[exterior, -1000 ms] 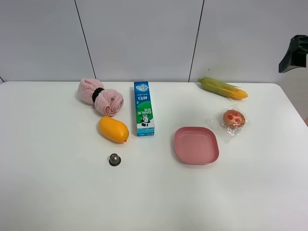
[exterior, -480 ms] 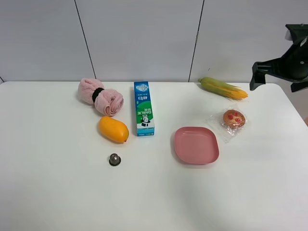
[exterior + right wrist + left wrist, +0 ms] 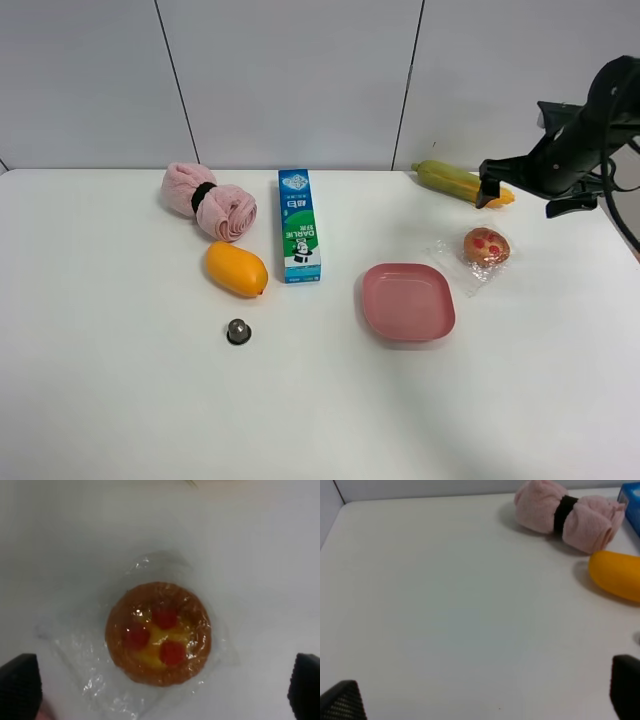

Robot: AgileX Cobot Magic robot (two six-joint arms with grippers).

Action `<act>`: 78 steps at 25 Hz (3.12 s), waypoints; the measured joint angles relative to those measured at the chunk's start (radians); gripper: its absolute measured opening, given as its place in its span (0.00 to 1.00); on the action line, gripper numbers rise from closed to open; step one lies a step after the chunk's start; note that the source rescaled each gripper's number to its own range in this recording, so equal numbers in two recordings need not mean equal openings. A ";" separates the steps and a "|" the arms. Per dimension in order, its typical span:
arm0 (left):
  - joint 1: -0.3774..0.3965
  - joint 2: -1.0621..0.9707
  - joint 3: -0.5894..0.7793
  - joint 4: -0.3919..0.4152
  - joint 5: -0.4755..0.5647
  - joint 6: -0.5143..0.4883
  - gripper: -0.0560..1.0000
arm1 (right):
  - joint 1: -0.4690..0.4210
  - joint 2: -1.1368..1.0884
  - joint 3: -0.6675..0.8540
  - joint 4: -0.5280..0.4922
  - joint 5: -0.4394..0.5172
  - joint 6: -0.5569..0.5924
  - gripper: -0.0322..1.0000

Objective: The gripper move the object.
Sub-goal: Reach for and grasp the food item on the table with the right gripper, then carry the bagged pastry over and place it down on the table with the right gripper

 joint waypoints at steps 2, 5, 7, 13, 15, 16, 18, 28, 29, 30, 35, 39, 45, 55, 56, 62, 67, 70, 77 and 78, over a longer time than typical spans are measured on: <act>0.000 0.000 0.000 0.000 0.000 0.000 1.00 | 0.000 0.037 0.000 0.000 -0.026 -0.001 1.00; 0.000 0.000 0.000 0.000 0.000 0.000 1.00 | 0.000 0.087 0.000 0.006 -0.045 -0.001 1.00; 0.000 0.000 0.000 0.000 0.000 0.000 1.00 | 0.000 0.117 0.000 0.007 -0.049 -0.001 1.00; 0.000 0.000 0.000 0.000 0.000 0.000 1.00 | 0.000 0.176 0.000 0.025 -0.082 -0.001 1.00; 0.000 0.000 0.000 0.000 0.000 0.000 1.00 | 0.000 0.190 0.000 0.033 -0.100 -0.001 1.00; 0.000 0.000 0.000 0.000 0.000 0.000 1.00 | 0.000 0.195 0.000 0.037 -0.108 -0.001 1.00; 0.000 0.000 0.000 0.000 0.000 0.000 1.00 | 0.000 0.210 0.000 0.048 -0.119 -0.001 1.00; 0.000 0.000 0.000 0.000 0.000 0.000 1.00 | 0.000 0.241 0.000 0.059 -0.132 -0.001 0.74; 0.000 0.000 0.000 0.000 0.000 0.000 1.00 | 0.000 0.241 0.000 0.059 -0.132 -0.001 0.57; 0.000 0.000 0.000 0.000 0.000 0.000 1.00 | 0.000 0.241 0.000 0.059 -0.132 -0.001 0.40; 0.000 0.000 0.000 0.000 0.000 0.000 1.00 | 0.000 0.241 0.000 0.077 -0.124 -0.001 0.04; 0.000 0.000 0.000 0.000 0.000 0.000 1.00 | 0.000 0.231 0.000 0.085 -0.068 -0.001 0.04; 0.000 0.000 0.000 0.000 0.000 0.000 1.00 | 0.000 0.100 0.000 0.091 0.038 -0.027 0.04; 0.000 0.000 0.000 0.000 0.000 0.000 1.00 | 0.298 -0.171 -0.002 0.175 0.288 -0.162 0.04; 0.000 0.000 0.000 0.000 0.000 0.000 1.00 | 0.348 -0.171 -0.002 0.175 0.288 -0.164 0.04; 0.000 0.000 0.000 0.000 0.000 0.000 1.00 | 0.627 -0.139 -0.002 0.123 0.157 -0.165 0.04; 0.000 0.000 0.000 0.000 0.000 0.000 1.00 | 0.754 -0.067 -0.002 0.073 0.105 -0.149 0.04; 0.000 0.000 0.000 0.000 0.000 0.000 1.00 | 0.781 -0.006 -0.002 0.069 0.102 -0.120 0.04; 0.000 0.000 0.000 0.000 0.000 0.000 1.00 | 0.783 0.105 -0.002 0.057 0.038 -0.113 0.04; 0.000 0.000 0.000 0.000 0.000 0.000 1.00 | 0.783 0.117 -0.002 0.054 0.020 -0.113 0.04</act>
